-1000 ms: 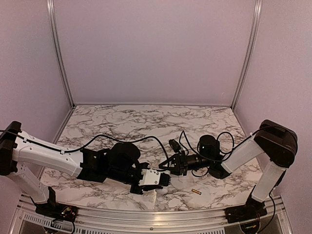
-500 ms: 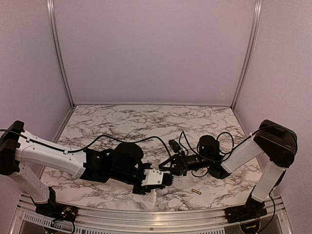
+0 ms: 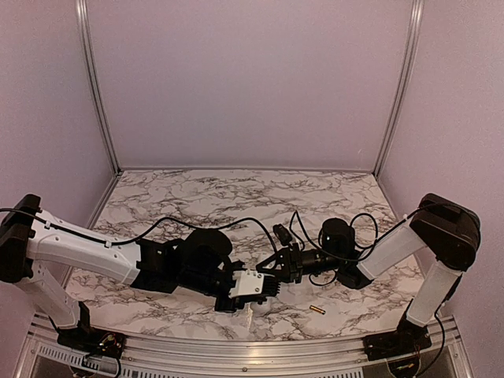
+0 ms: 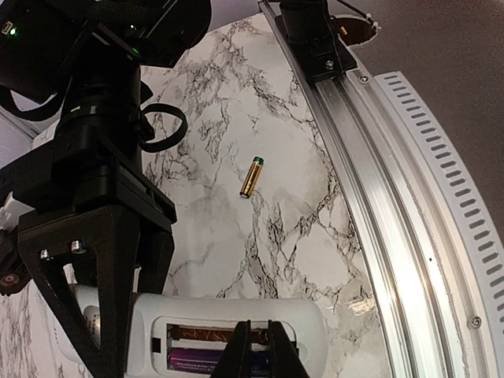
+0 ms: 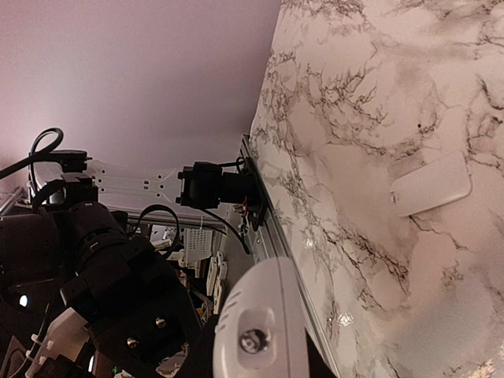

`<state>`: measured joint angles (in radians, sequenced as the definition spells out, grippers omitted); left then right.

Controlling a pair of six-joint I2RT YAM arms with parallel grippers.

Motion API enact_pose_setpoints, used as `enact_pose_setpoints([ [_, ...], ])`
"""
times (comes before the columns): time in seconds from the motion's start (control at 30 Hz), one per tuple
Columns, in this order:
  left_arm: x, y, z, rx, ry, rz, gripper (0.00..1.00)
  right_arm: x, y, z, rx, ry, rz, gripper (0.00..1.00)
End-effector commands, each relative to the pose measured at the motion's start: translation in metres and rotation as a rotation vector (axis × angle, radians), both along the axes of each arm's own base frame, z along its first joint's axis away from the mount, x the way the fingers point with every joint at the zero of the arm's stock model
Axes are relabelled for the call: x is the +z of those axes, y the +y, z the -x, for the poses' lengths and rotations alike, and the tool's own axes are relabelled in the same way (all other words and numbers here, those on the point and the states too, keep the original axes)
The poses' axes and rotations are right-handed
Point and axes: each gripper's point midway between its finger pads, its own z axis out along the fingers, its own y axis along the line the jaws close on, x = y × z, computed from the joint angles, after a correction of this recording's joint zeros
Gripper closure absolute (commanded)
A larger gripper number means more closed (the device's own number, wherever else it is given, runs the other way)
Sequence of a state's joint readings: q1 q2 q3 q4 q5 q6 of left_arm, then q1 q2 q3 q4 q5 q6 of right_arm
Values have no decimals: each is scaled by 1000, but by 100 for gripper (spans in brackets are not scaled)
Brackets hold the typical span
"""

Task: Load the batteries into the remote control
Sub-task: Load the battery into the battery compartment.

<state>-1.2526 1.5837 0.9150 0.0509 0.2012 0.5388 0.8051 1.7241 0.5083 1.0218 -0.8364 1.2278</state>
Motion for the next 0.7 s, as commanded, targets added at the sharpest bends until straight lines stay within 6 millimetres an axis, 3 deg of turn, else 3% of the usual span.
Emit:
enact_pose_setpoints([
  [0.0, -31, 16, -15, 67, 17, -100, 92, 42, 6, 14, 75, -82, -127, 100],
  [0.37, -31, 25, -29, 113, 41, -97, 93, 54, -1, 23, 94, -99, -178, 100],
  [0.5, -15, 21, -21, 74, 64, -66, 89, 44, 0, 19, 71, -91, -135, 100],
  [0.67, 27, 9, -1, 27, 18, 19, 76, 27, -3, 4, 6, -73, -74, 100],
])
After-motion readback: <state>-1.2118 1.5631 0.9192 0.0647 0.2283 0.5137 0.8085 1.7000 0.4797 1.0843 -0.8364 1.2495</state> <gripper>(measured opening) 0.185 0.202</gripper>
